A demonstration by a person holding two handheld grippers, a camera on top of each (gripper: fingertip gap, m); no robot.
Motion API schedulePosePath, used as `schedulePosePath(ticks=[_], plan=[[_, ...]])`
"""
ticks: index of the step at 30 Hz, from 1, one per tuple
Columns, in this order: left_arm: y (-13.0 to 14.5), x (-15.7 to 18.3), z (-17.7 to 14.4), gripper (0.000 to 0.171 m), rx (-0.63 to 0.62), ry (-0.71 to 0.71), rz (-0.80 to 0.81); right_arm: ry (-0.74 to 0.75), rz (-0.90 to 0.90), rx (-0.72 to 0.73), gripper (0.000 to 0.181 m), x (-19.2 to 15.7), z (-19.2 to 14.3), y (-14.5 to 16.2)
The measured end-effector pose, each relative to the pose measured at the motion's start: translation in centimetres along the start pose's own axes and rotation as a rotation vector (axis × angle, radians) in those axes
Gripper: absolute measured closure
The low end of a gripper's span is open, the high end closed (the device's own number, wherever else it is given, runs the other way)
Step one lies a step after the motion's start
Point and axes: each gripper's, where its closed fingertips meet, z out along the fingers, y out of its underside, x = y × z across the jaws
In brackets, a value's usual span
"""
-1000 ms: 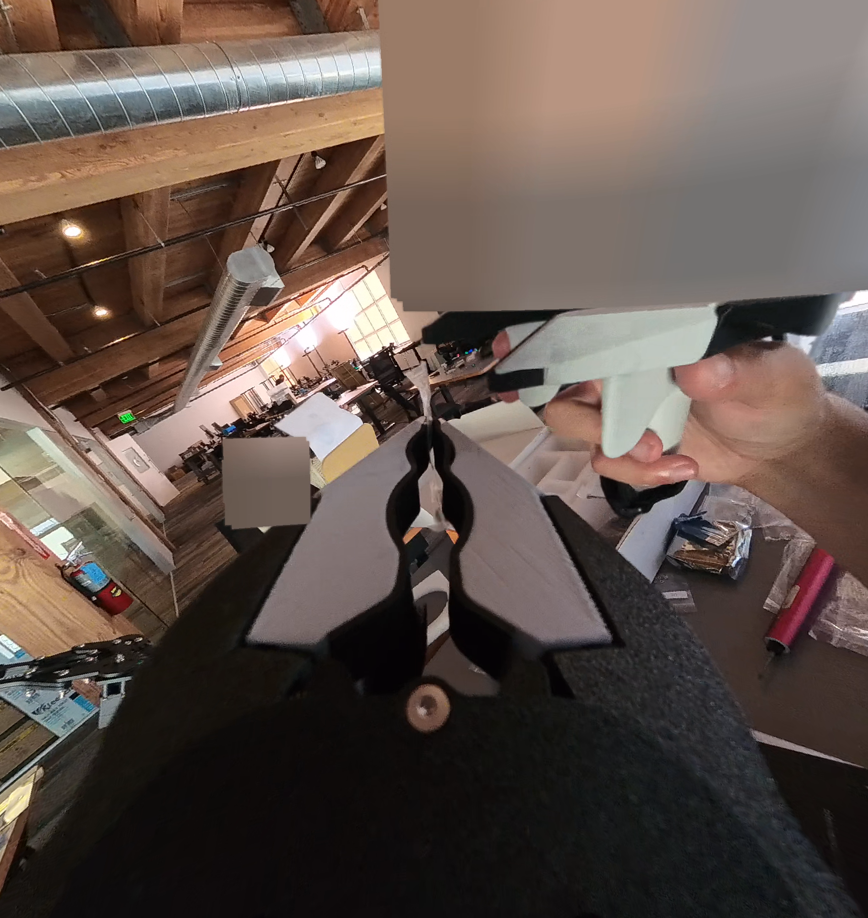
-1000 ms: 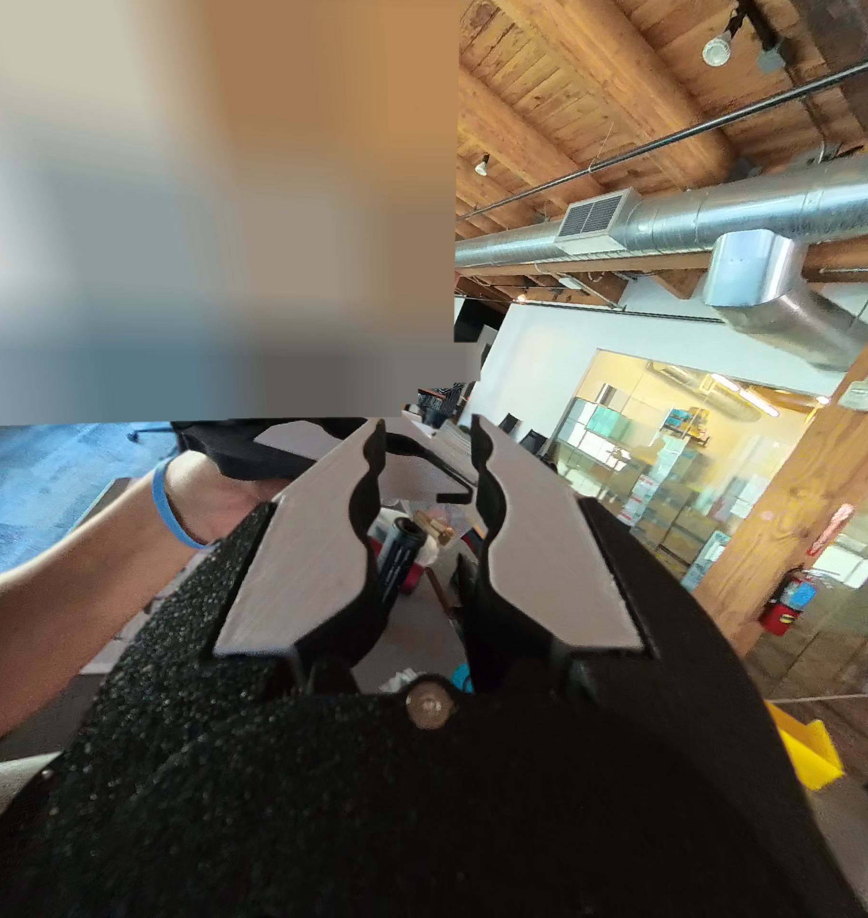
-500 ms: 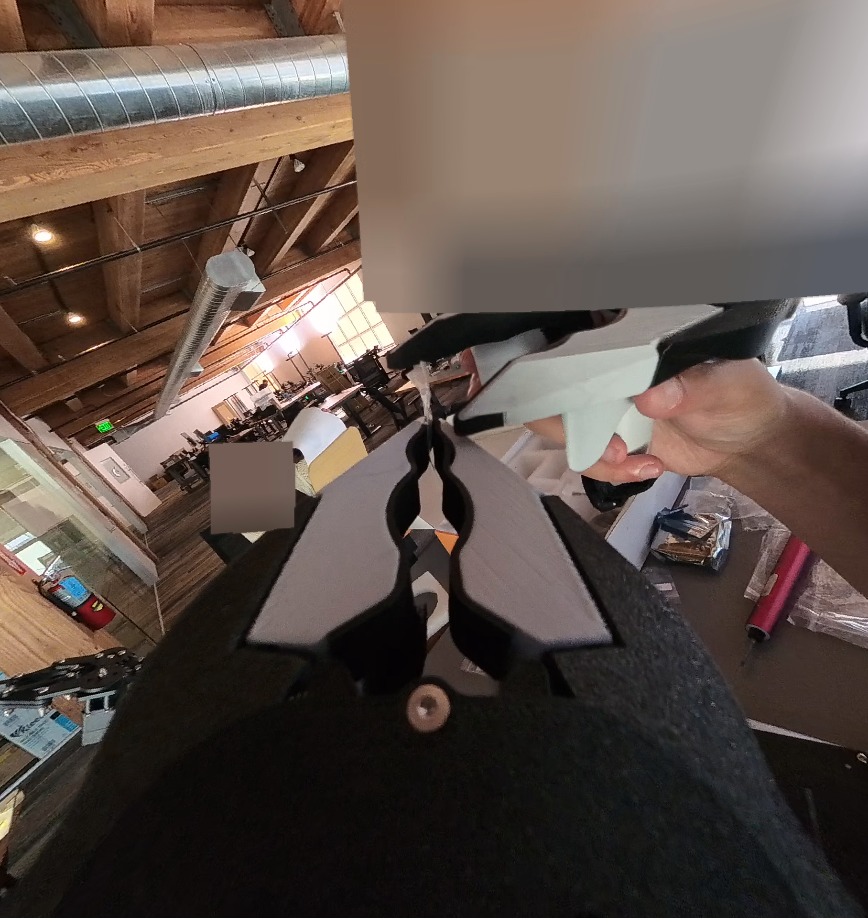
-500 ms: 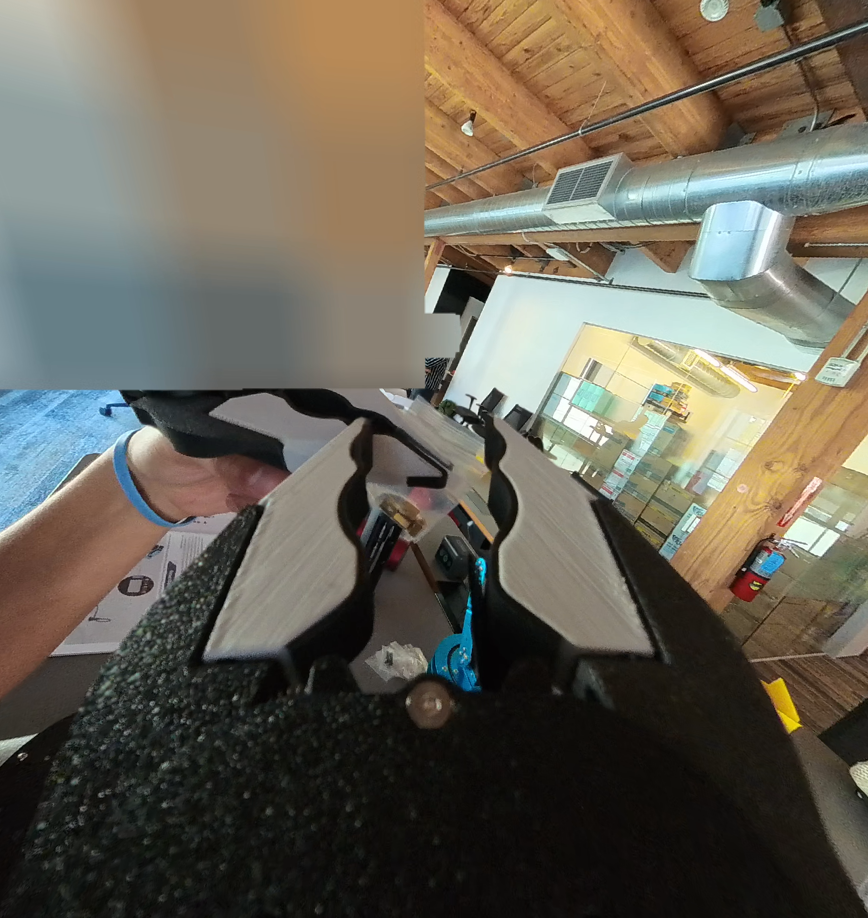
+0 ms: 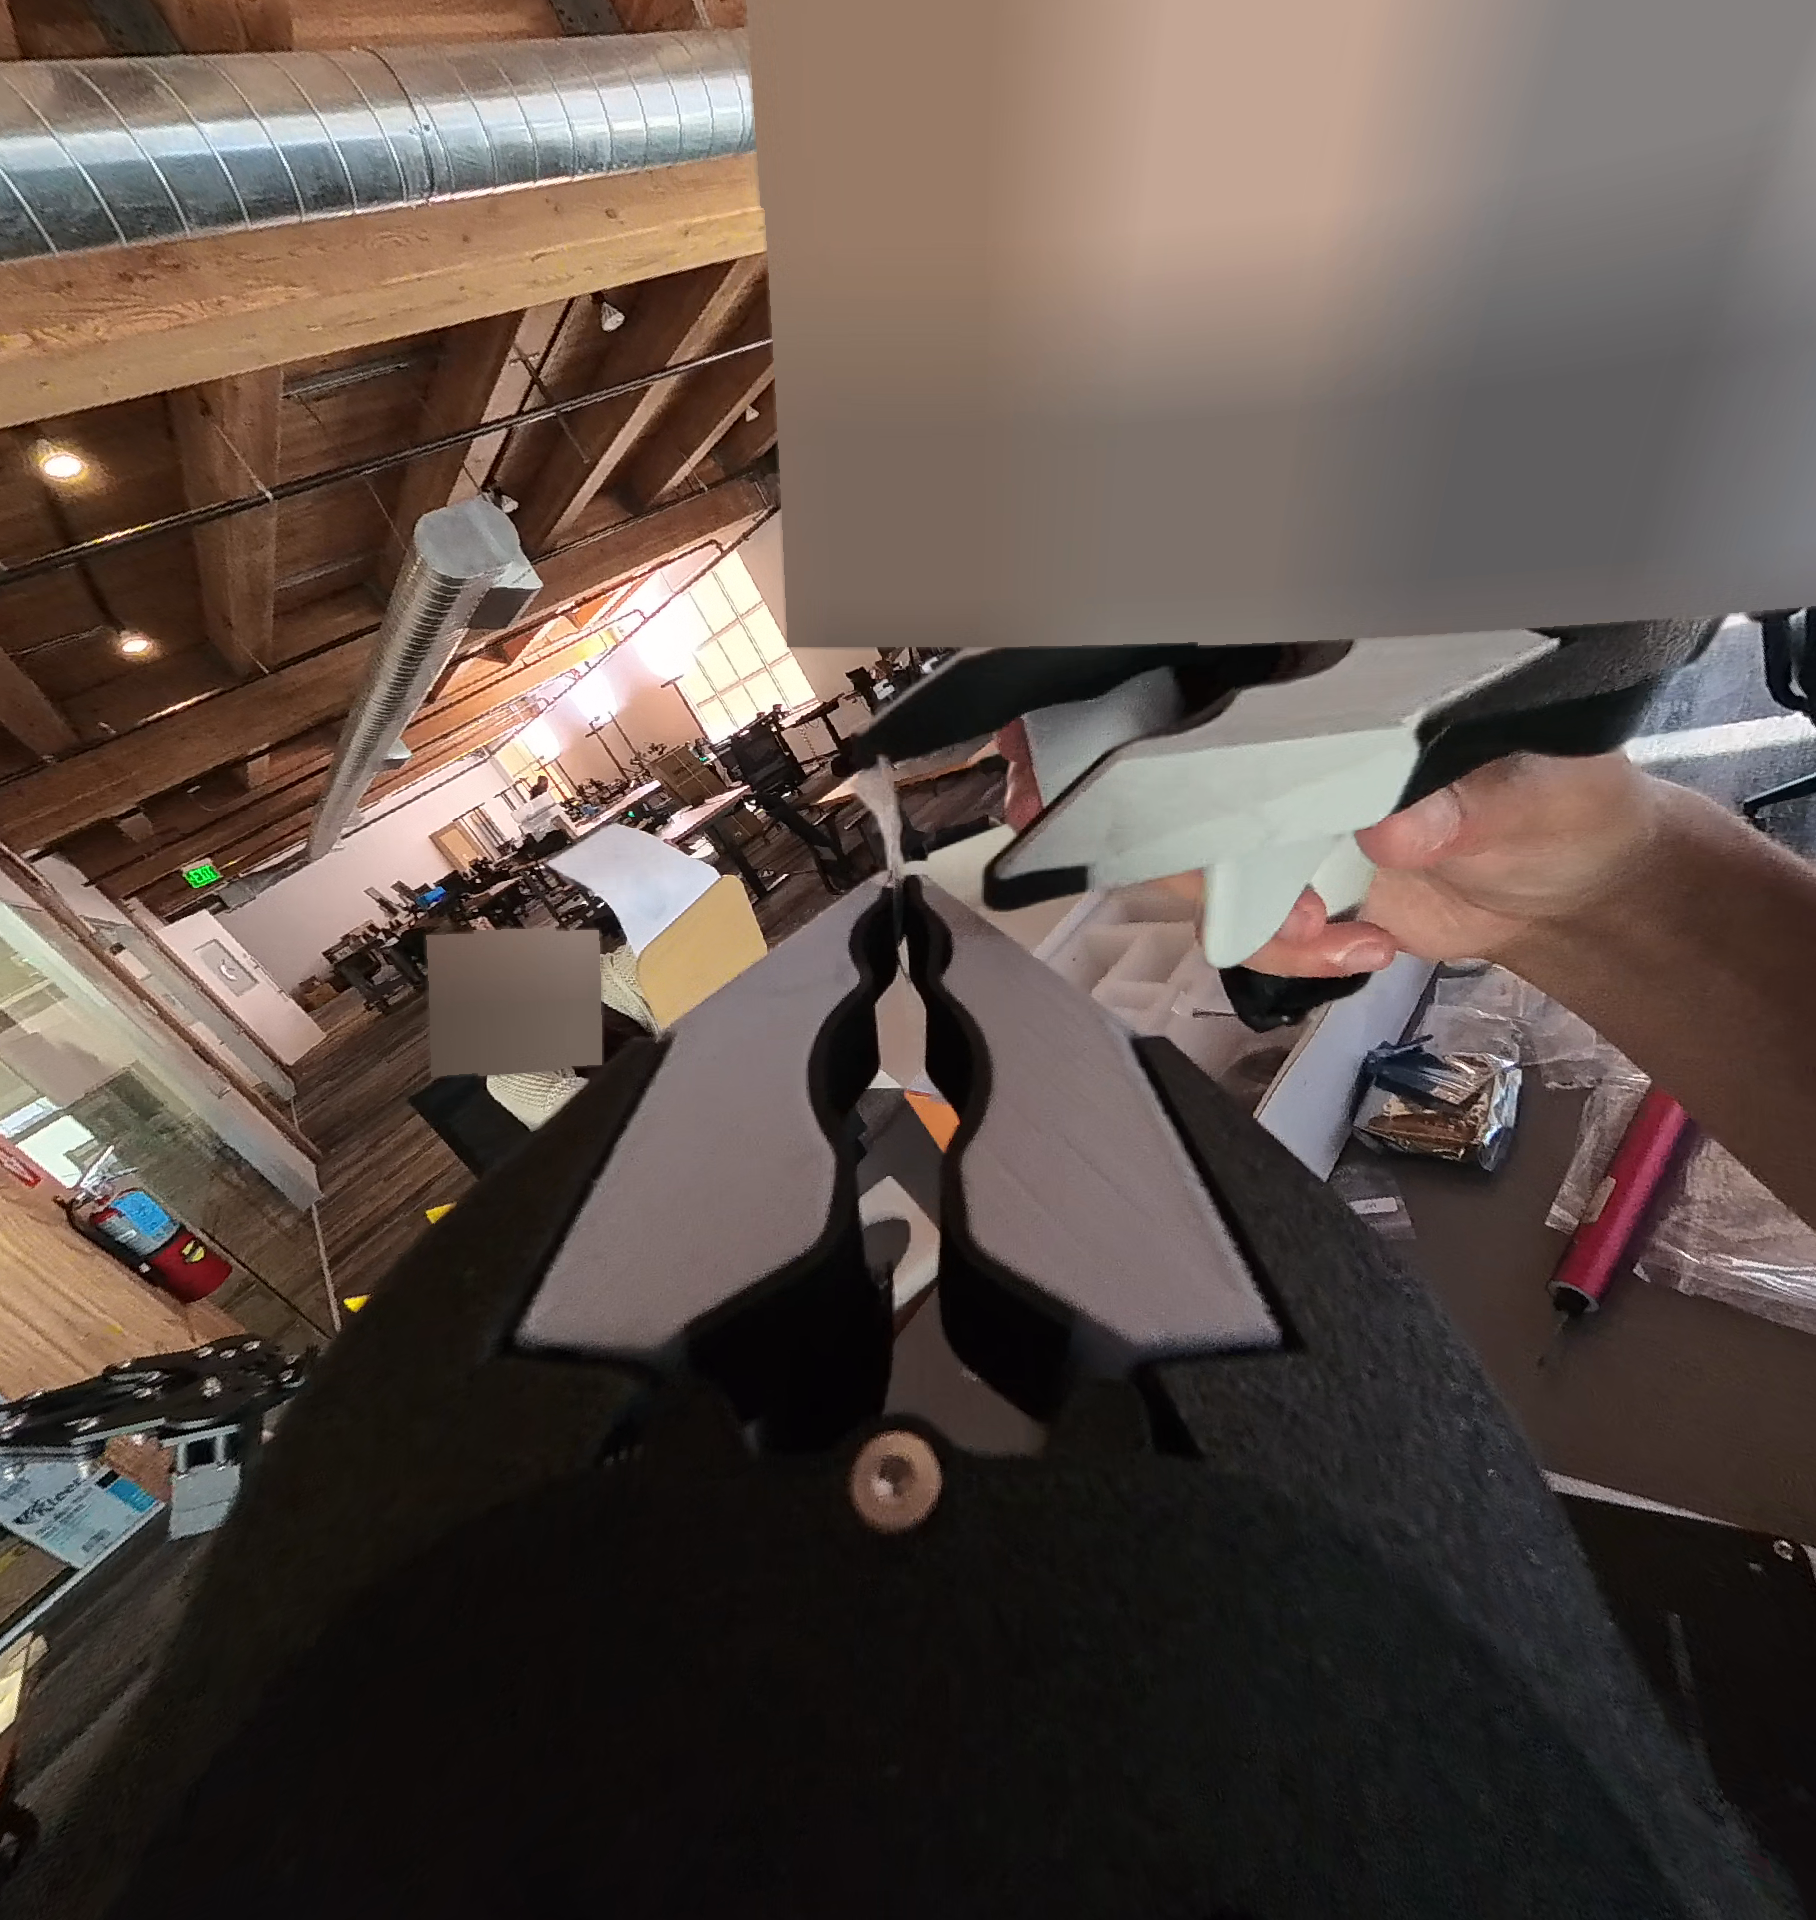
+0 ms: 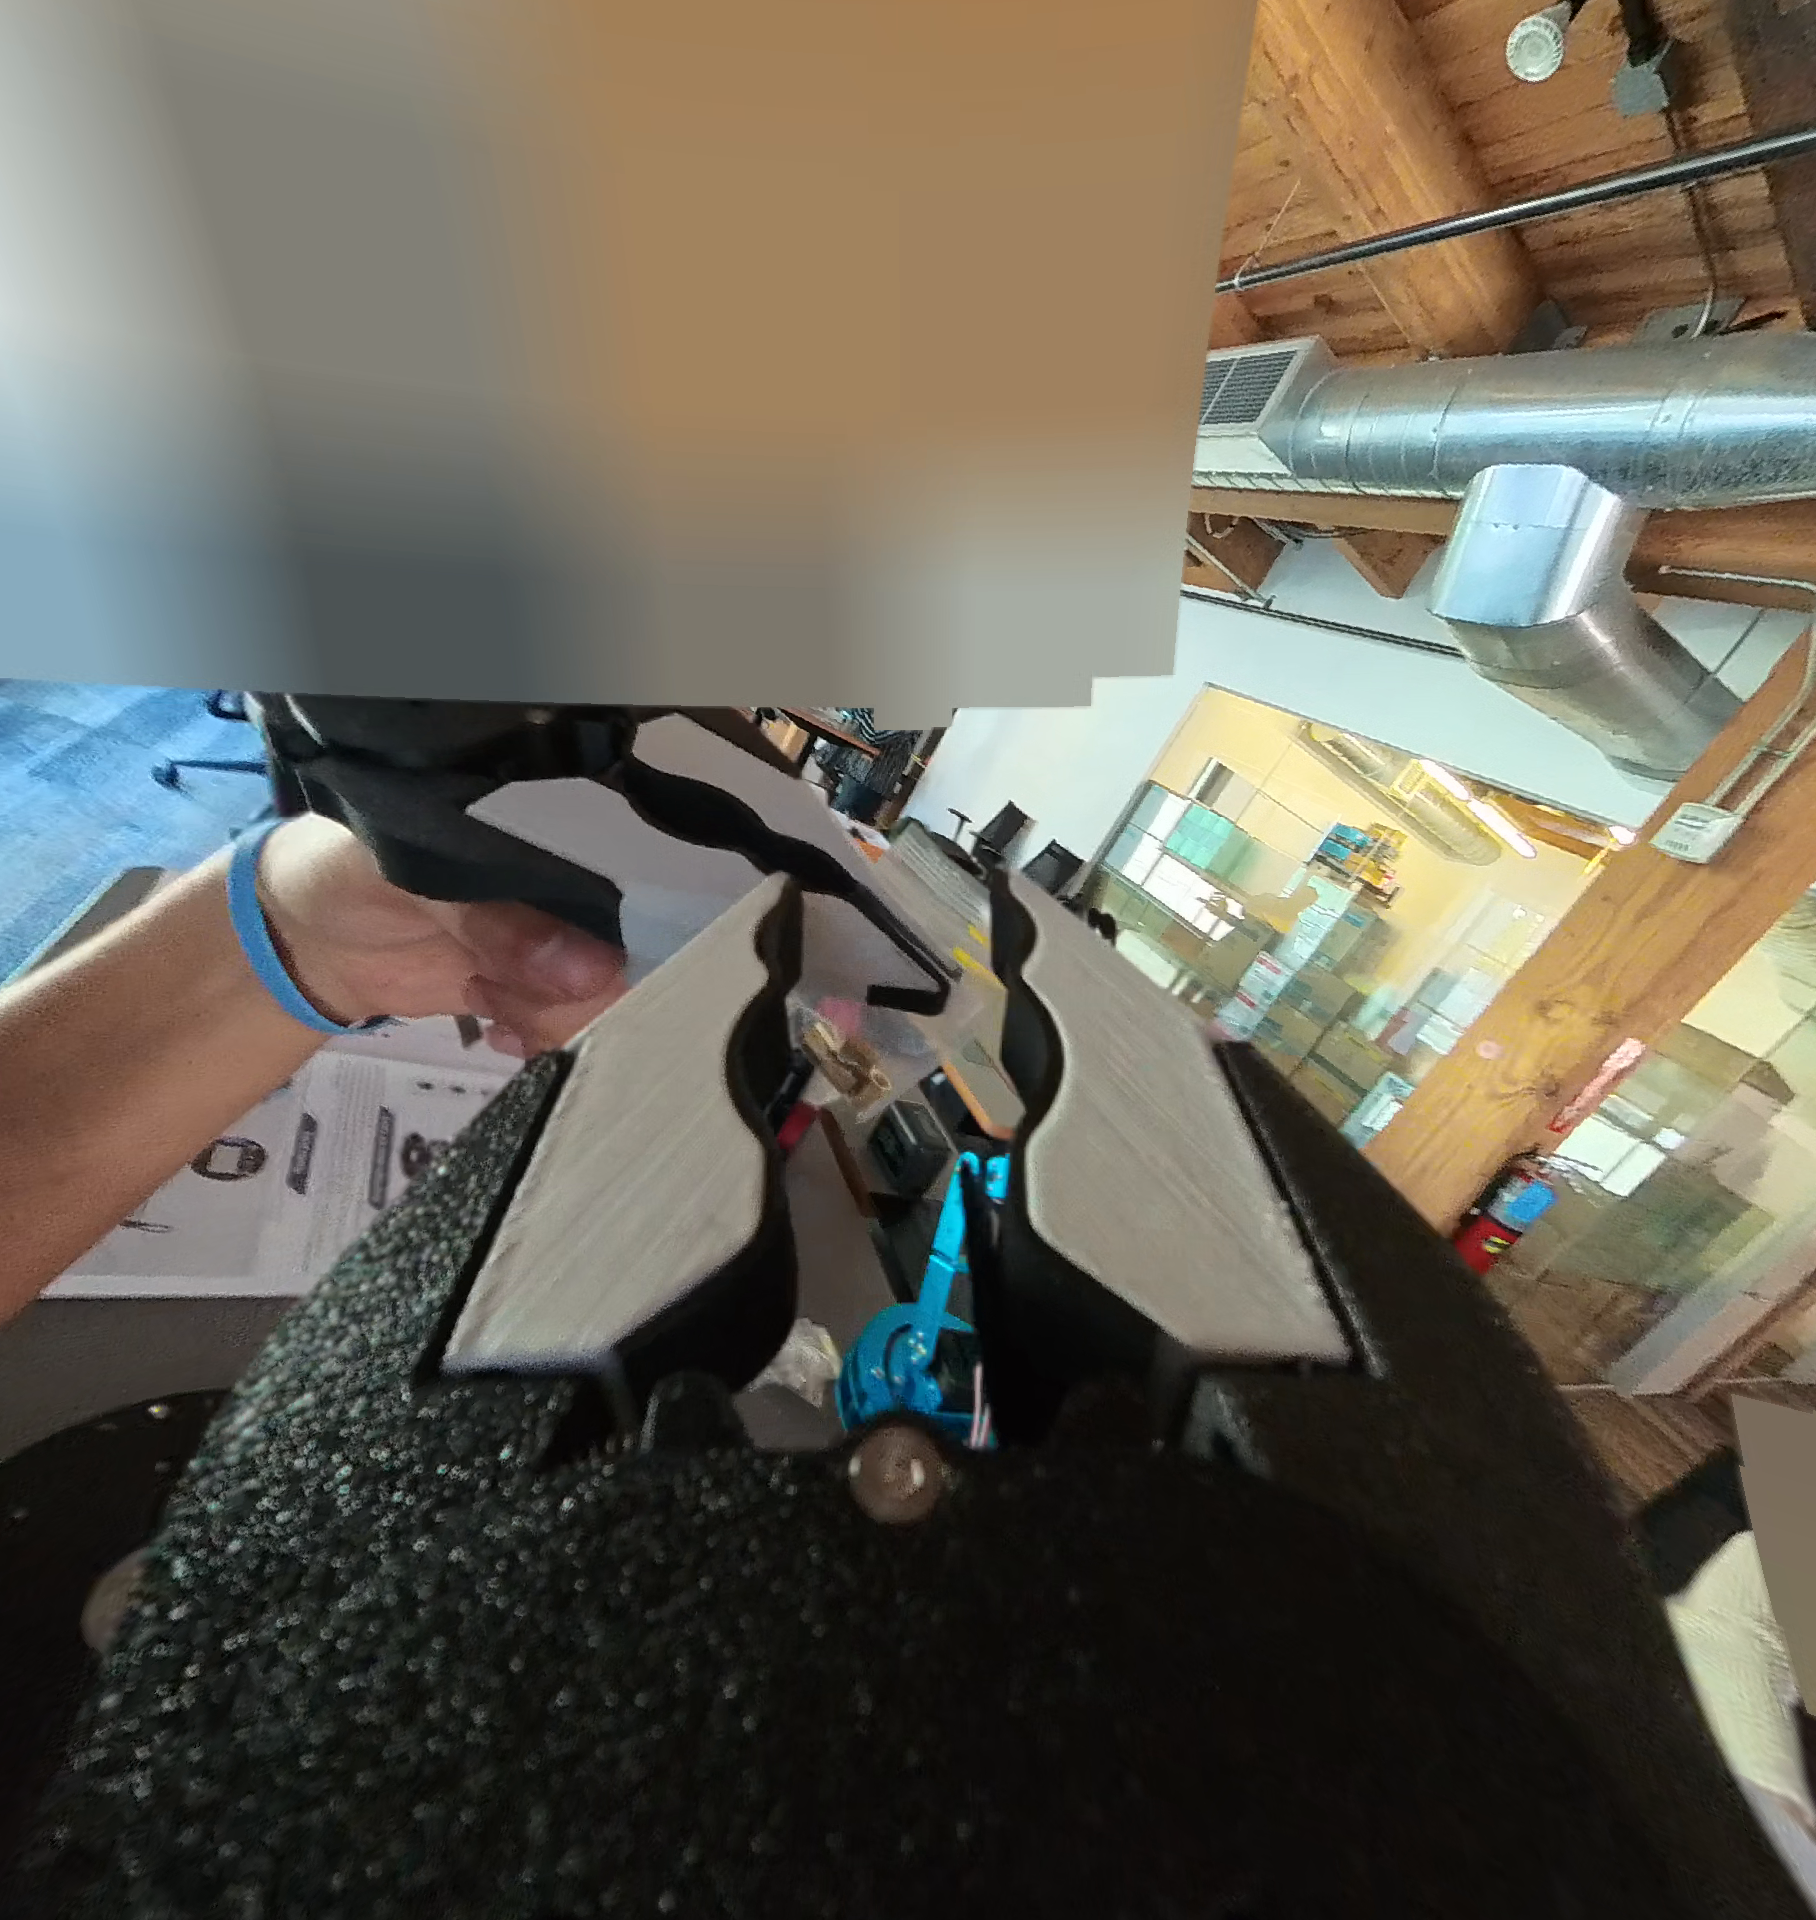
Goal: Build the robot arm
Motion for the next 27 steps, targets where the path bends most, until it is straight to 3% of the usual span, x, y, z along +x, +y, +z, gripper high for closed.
schedulePosePath(ticks=[27], plan=[[0.6, -0.9, -0.1, 0.171, -0.022, -0.022, -0.034, 0.019, -0.049, -0.018, 0.156, -0.1, 0.1, 0.3]])
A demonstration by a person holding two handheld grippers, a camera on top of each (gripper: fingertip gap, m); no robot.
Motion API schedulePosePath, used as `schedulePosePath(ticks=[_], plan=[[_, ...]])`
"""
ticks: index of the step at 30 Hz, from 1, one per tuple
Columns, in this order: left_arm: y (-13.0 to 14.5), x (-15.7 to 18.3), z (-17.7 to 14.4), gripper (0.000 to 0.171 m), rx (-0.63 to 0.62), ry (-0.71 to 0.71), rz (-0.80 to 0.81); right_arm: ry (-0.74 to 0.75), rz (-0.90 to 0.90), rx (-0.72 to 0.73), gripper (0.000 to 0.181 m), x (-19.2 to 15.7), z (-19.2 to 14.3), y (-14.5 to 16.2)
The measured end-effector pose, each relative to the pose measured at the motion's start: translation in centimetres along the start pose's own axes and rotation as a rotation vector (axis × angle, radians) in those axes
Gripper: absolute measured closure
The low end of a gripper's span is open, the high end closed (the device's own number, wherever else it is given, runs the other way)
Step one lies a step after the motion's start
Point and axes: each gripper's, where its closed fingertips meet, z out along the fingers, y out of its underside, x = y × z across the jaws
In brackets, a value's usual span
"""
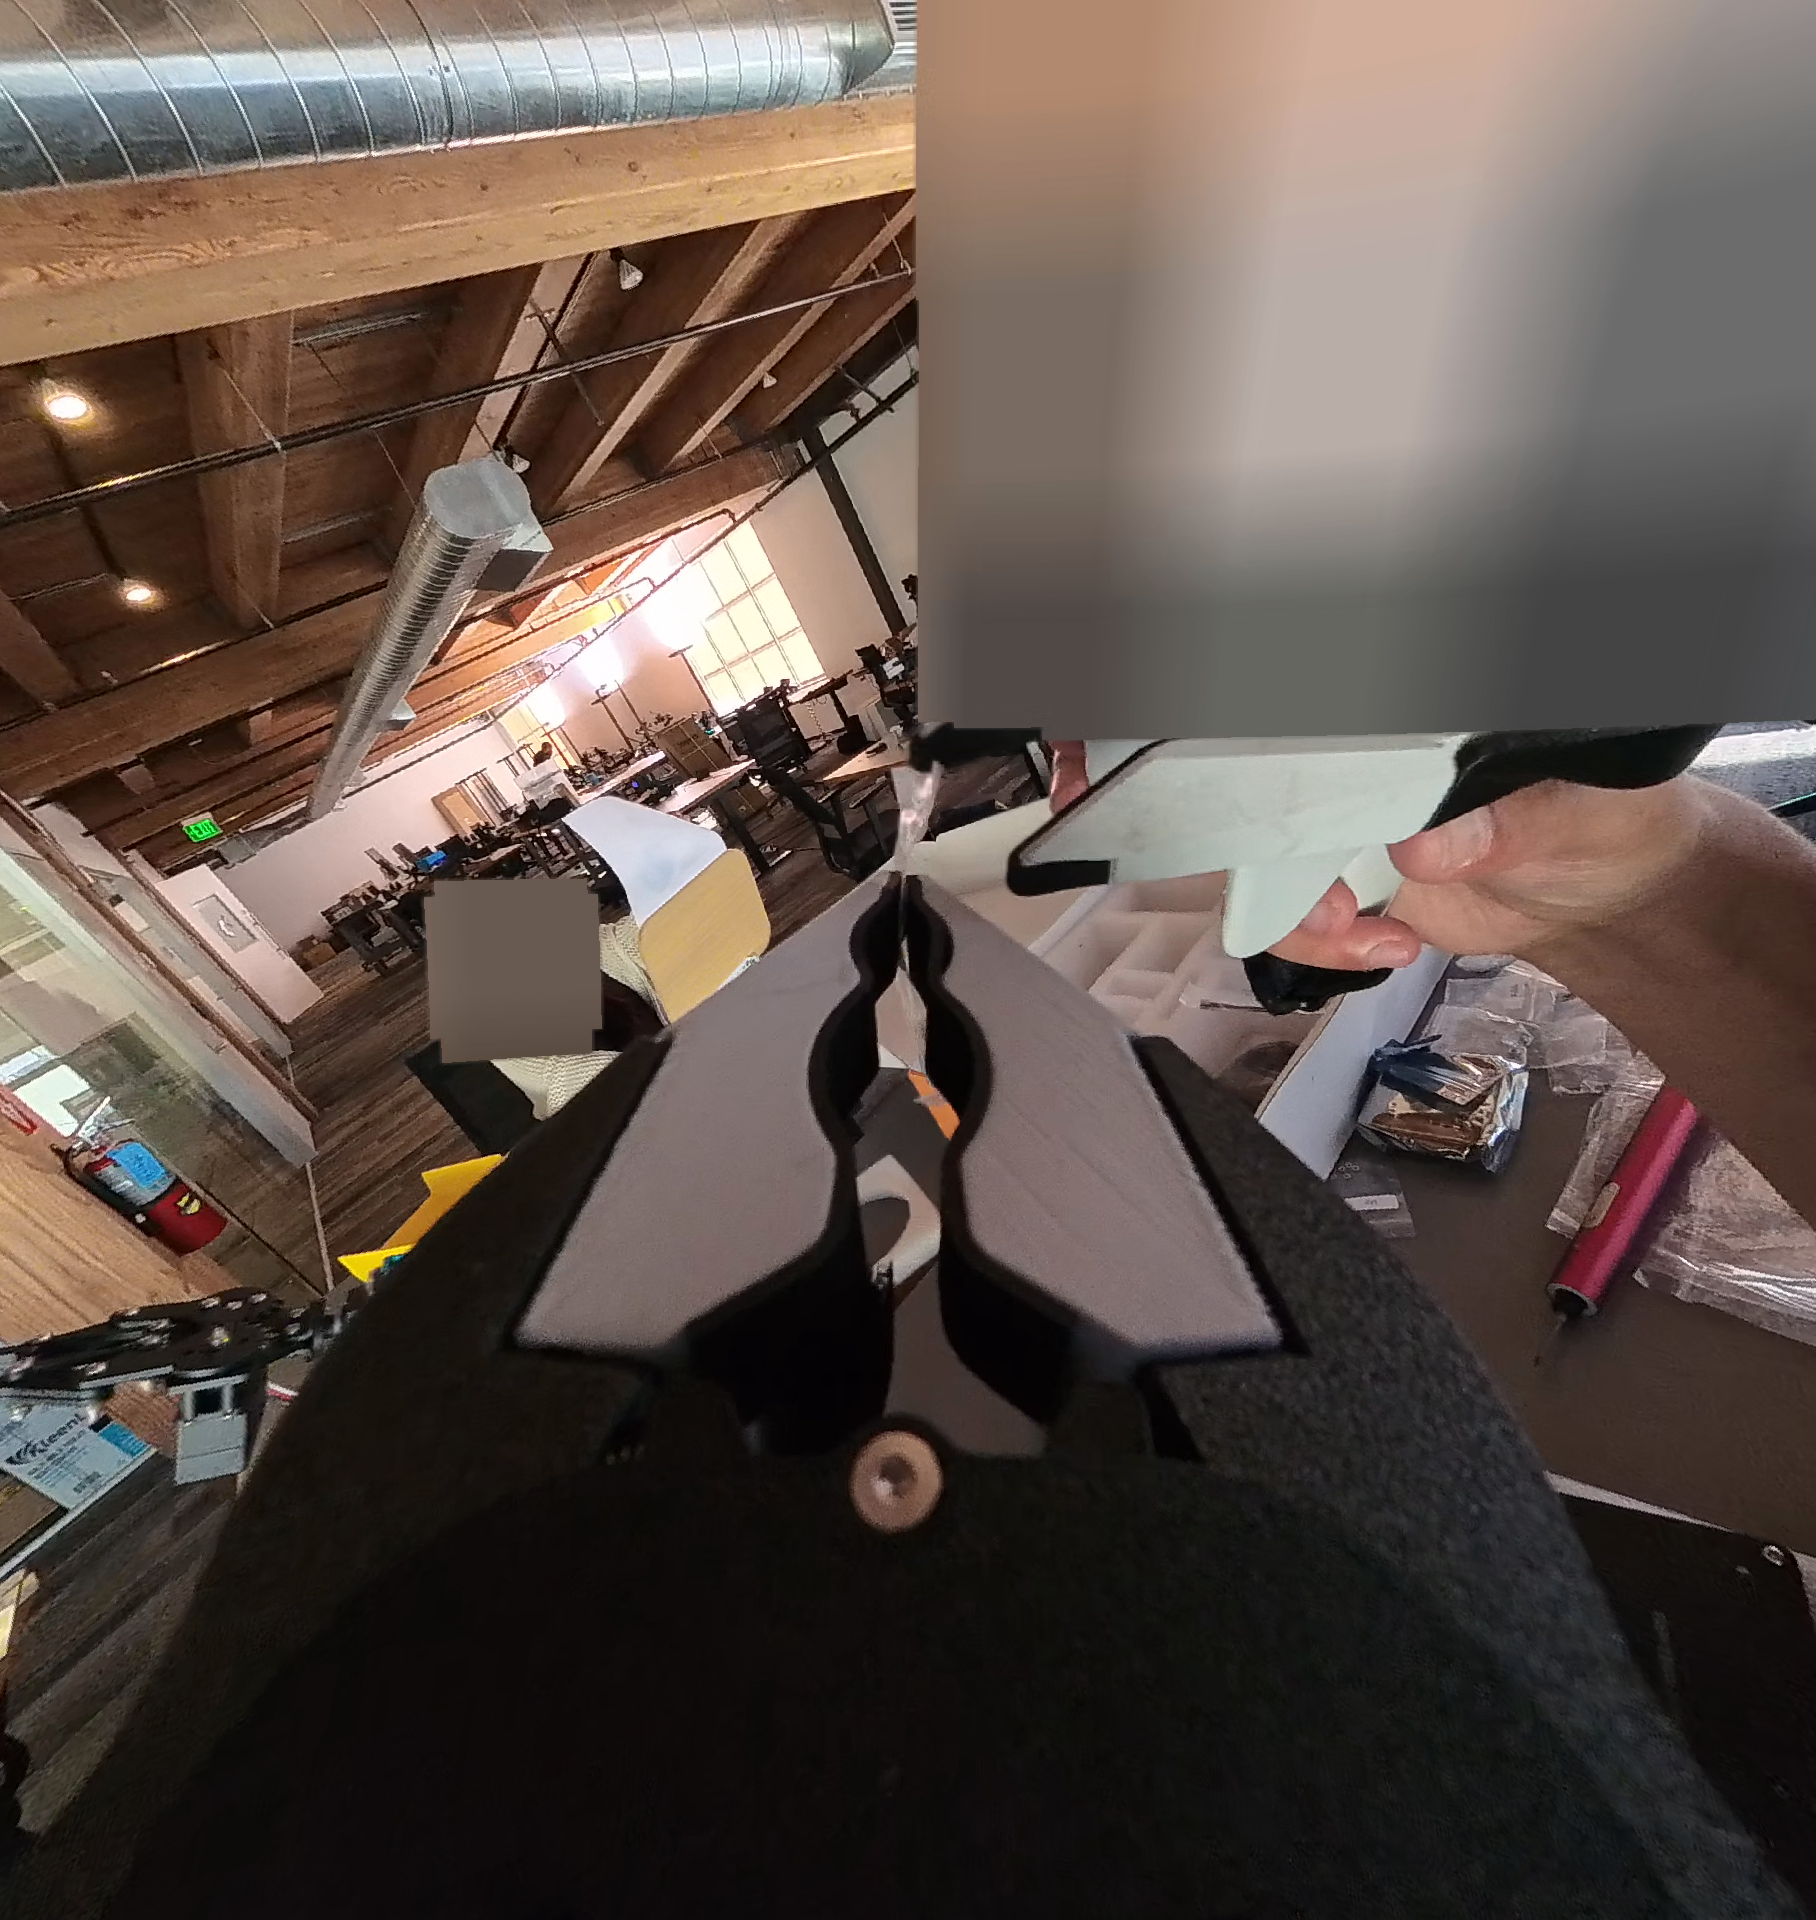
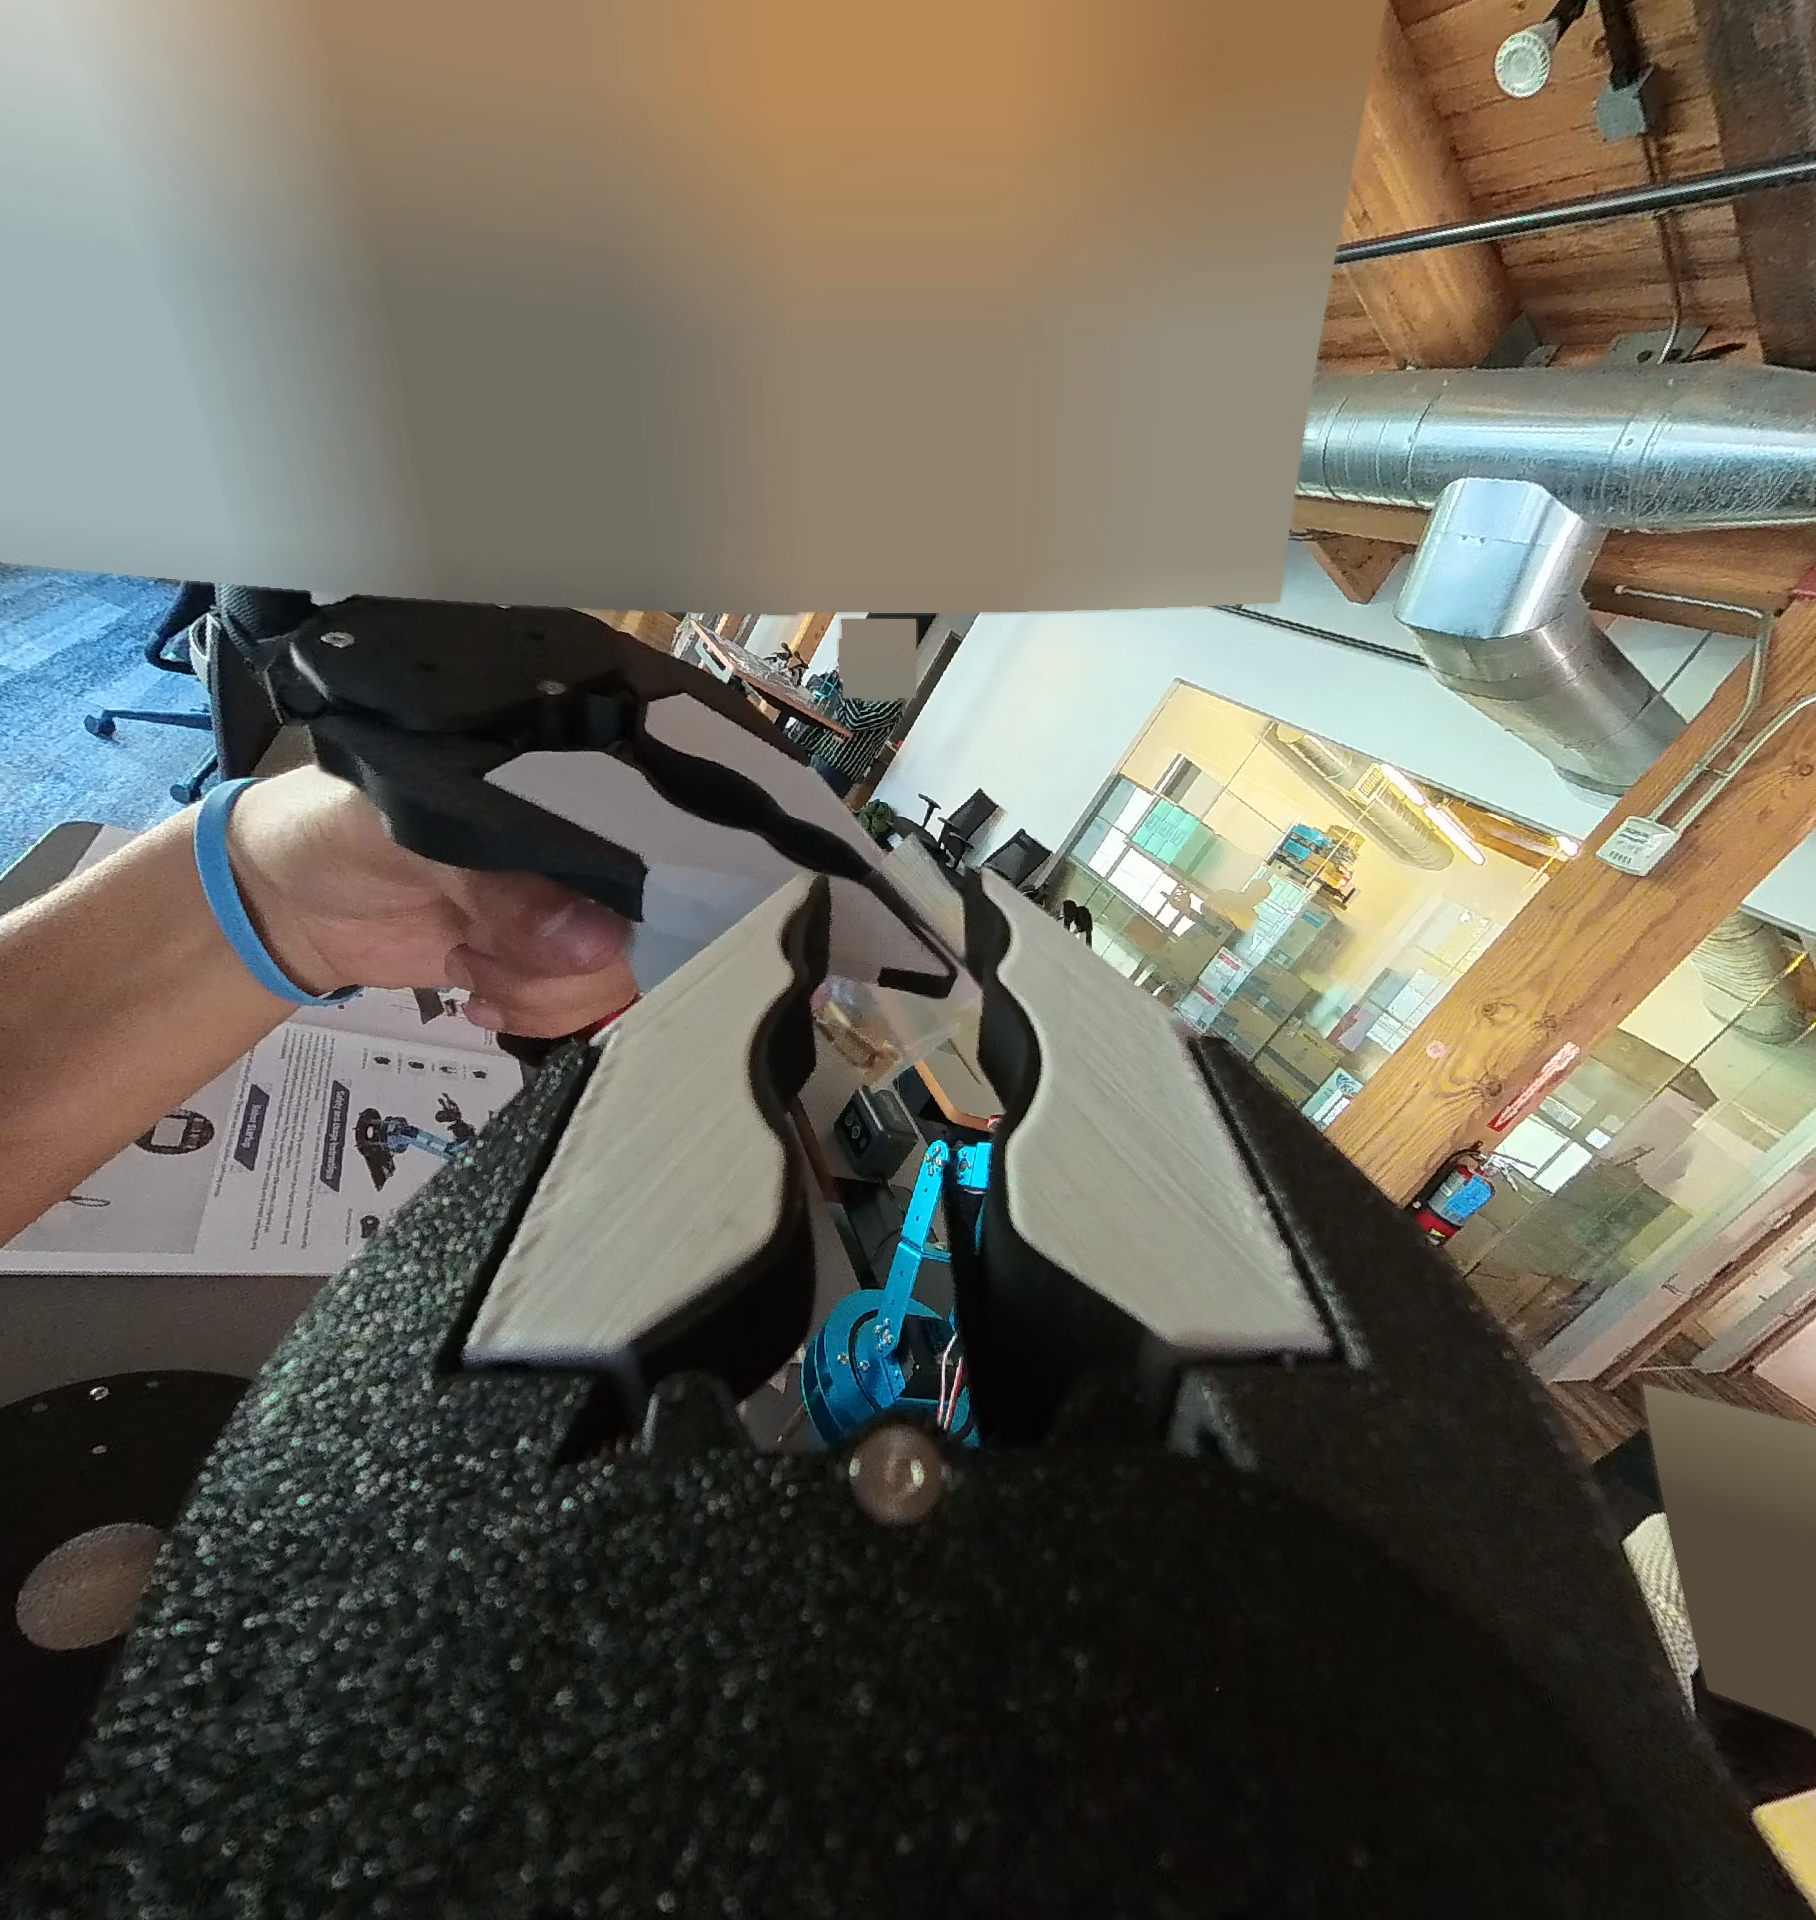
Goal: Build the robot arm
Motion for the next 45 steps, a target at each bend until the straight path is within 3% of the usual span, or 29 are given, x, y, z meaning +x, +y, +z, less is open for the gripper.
schedulePosePath(ticks=[45], plan=[[-0.04, -0.21, -0.10, 0.171, 0.002, -0.011, 0.011, -0.062, 0.026, -0.029, 0.157, -0.91, 0.27, 0.74]])
